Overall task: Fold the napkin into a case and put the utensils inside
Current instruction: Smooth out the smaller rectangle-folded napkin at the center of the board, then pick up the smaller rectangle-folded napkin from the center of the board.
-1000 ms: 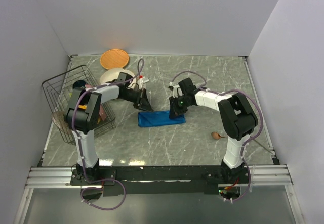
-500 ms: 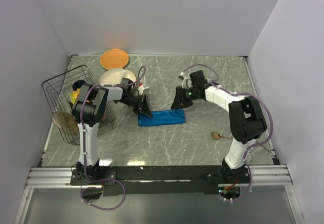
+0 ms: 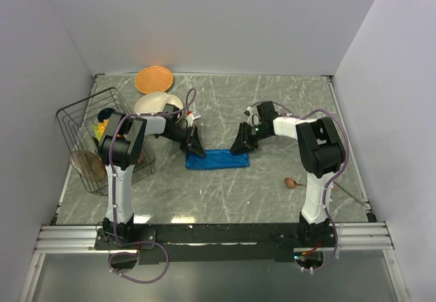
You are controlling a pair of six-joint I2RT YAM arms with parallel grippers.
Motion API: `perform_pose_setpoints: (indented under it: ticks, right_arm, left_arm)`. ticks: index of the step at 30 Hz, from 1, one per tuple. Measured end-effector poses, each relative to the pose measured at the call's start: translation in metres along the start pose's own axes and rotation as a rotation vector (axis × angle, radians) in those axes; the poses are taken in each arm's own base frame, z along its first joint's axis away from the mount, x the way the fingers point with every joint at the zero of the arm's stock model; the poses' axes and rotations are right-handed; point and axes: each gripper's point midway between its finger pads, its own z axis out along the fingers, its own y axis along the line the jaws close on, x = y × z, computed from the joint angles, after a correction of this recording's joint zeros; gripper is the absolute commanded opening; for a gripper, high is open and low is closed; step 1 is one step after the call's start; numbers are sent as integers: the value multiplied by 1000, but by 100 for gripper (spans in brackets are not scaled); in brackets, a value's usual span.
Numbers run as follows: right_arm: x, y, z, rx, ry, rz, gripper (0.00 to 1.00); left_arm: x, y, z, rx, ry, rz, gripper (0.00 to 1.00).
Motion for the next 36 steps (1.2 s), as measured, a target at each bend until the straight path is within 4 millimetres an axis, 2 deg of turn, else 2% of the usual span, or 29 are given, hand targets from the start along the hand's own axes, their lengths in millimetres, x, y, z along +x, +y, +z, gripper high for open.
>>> perform_pose_setpoints:
  ticks: [2, 6, 8, 11, 15, 19, 24, 27, 28, 32, 36]
  right_arm:
    - [-2, -1, -2, 5, 1, -1, 35]
    - [-3, 0, -4, 10, 5, -33, 38]
    - [-2, 1, -7, 13, 9, -68, 41]
    - [0, 5, -15, 21, 14, -125, 43]
    - [-7, 22, -33, 27, -13, -223, 49]
    - [-13, 36, -50, 24, -48, -291, 54]
    - [-18, 27, -62, 44, -62, -278, 64]
    - [-19, 17, -69, 63, -65, -257, 73]
    - [-20, 14, -72, 67, -66, -251, 75]
    - [-21, 7, -77, 80, -69, -242, 77]
    - [-22, 6, -79, 85, -64, -248, 77]
  left_arm:
    - [-2, 0, -1, -3, -2, 14, 17]
    - [-9, -5, -5, -4, 5, 94, 44]
    - [-16, -11, -9, -2, 6, 172, 52]
    - [-27, -25, -19, 0, 8, 306, 56]
    - [-40, -45, -34, -3, -1, 515, 56]
    - [-57, -54, -41, -30, 18, 703, 56]
    - [-75, -55, -31, -32, 84, 886, 57]
    - [-64, -42, -16, -23, 162, 929, 58]
    - [-53, -32, -7, -18, 214, 929, 58]
    - [-37, -15, 9, -24, 297, 908, 55]
    - [-42, -13, 15, -31, 318, 912, 47]
